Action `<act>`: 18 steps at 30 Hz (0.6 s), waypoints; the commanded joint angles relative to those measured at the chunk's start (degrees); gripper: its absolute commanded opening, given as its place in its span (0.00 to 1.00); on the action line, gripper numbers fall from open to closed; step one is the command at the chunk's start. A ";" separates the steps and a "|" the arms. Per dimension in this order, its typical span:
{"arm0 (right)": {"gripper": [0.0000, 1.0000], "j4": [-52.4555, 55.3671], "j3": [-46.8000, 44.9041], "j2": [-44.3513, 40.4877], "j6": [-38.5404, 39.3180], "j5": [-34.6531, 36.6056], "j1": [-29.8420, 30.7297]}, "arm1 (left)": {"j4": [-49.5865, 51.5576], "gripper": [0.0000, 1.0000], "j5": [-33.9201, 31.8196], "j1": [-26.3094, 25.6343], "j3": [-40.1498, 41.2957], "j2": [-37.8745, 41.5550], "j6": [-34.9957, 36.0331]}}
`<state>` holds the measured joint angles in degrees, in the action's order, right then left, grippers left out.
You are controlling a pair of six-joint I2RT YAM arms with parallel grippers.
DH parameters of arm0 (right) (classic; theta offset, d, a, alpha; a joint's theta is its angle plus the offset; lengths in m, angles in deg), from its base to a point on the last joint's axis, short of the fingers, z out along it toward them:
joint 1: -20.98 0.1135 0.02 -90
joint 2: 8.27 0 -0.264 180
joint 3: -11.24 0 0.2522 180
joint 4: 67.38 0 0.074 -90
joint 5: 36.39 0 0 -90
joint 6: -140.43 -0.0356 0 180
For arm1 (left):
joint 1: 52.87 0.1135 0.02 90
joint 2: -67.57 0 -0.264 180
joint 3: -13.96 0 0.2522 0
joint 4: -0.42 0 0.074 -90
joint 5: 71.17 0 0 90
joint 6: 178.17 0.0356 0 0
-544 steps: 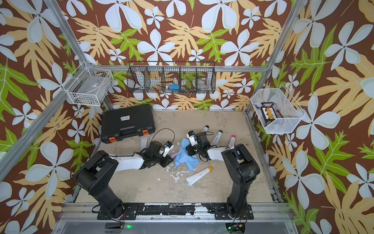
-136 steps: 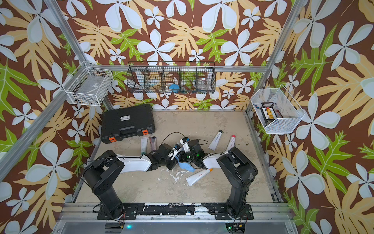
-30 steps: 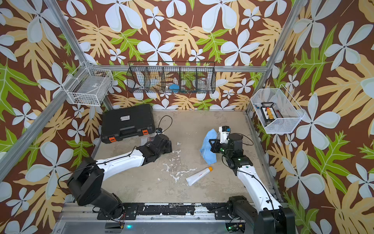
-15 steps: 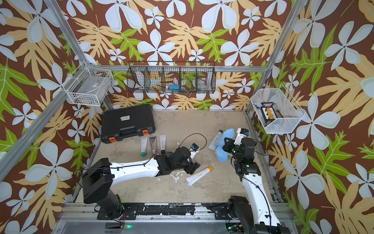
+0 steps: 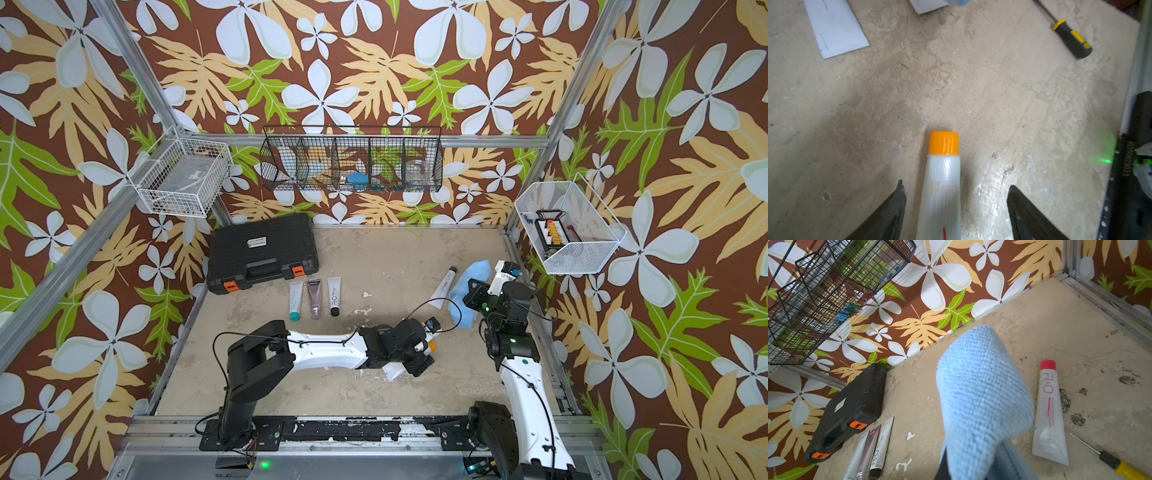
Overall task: Wipe the surface of the toothpaste tube
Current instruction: Move the toothpaste to the center of the board.
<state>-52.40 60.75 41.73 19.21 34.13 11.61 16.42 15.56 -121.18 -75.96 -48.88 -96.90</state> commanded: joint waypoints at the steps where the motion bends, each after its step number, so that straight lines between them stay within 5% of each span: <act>1: 0.00 -1.08 0.51 -0.44 0.70 0.76 0.05 | 0.78 0.77 -4.44 -0.50 -2.22 -2.51 0.59; 11: 0.00 -0.87 0.44 -0.71 1.09 0.06 0.00 | 3.02 0.64 -11.03 -0.42 -8.32 -8.97 -1.14; 18: 0.00 -0.86 0.29 -1.12 1.30 0.06 0.05 | 3.93 0.42 -12.18 0.94 -8.17 -9.09 -3.79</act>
<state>-52.34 60.82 40.77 20.04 34.30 11.66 18.89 4.68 -121.12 -84.64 -58.40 -98.97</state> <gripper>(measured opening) 0.070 0.433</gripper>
